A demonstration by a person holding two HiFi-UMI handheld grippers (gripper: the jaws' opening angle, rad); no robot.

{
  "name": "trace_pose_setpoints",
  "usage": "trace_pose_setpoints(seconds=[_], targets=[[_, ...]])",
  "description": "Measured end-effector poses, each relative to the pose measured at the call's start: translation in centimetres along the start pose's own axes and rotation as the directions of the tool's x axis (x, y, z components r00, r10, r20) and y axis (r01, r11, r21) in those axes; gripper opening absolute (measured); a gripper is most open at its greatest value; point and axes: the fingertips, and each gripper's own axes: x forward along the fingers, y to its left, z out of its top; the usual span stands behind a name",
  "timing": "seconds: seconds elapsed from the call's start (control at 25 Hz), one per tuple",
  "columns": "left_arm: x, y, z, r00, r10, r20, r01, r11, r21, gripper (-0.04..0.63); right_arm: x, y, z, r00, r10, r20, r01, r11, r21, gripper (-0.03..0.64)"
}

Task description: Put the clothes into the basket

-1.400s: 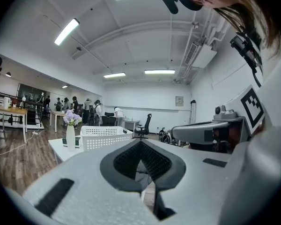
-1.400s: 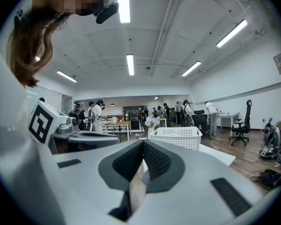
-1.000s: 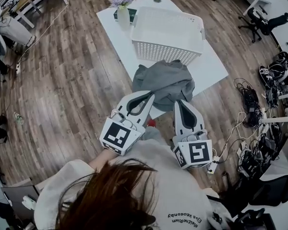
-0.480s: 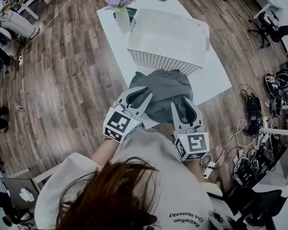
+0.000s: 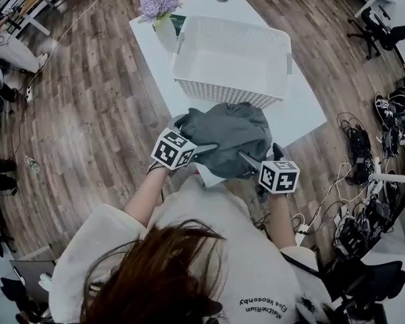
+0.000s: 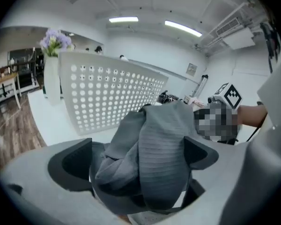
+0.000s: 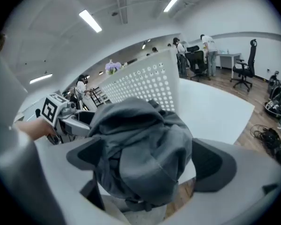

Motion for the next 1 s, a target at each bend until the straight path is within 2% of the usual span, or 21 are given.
trace_pose_setpoints(seconds=[0.08,0.16,0.32,0.44,0.56,0.64,0.76,0.92,1.0], targets=[[2.0,0.3,-1.5,0.995,-0.054,-0.082,0.052,0.998,-0.020,0.589,2.2,-1.0,-1.7,0.996,-0.004,-0.090,0.004,1.000,0.001,0.560],[3.9,0.1,-3.1,0.982,-0.110,-0.156,0.106,0.994,-0.038,0.589,4.0,-1.7,-3.2,0.988,0.006,-0.153,-0.003,1.000,0.020,0.560],[6.1,-0.5,-4.7,0.949,-0.223,-0.221,0.203,0.973,-0.110,0.589,6.0,-2.0,-4.5,0.977,0.050,-0.207,-0.038,0.997,0.060,0.560],[6.9,-1.5,-4.8,0.924,-0.278,-0.263,0.271,0.960,-0.063,0.589,6.8,-1.5,-4.2,0.968,0.077,-0.239,-0.079,0.997,0.000,0.558],[7.9,-3.7,-4.7,0.889,-0.342,-0.305,0.361,0.933,0.006,0.589,7.3,-0.4,-4.0,0.957,0.137,-0.257,-0.154,0.987,-0.048,0.544],[8.3,-4.8,-4.8,0.873,-0.370,-0.318,0.400,0.916,0.032,0.588,7.2,0.6,-4.2,0.944,0.212,-0.252,-0.229,0.973,-0.040,0.450],[8.3,-5.5,-4.8,0.861,-0.412,-0.298,0.441,0.897,0.034,0.558,7.0,2.1,-3.9,0.933,0.296,-0.207,-0.307,0.951,-0.024,0.347],[7.7,-6.4,-4.9,0.848,-0.450,-0.279,0.469,0.883,0.000,0.482,6.3,3.0,-3.6,0.945,0.295,-0.142,-0.308,0.948,-0.082,0.270],[7.3,-6.5,-4.7,0.848,-0.451,-0.280,0.473,0.881,0.014,0.459,6.1,3.4,-3.3,0.953,0.276,-0.126,-0.290,0.951,-0.111,0.254]])
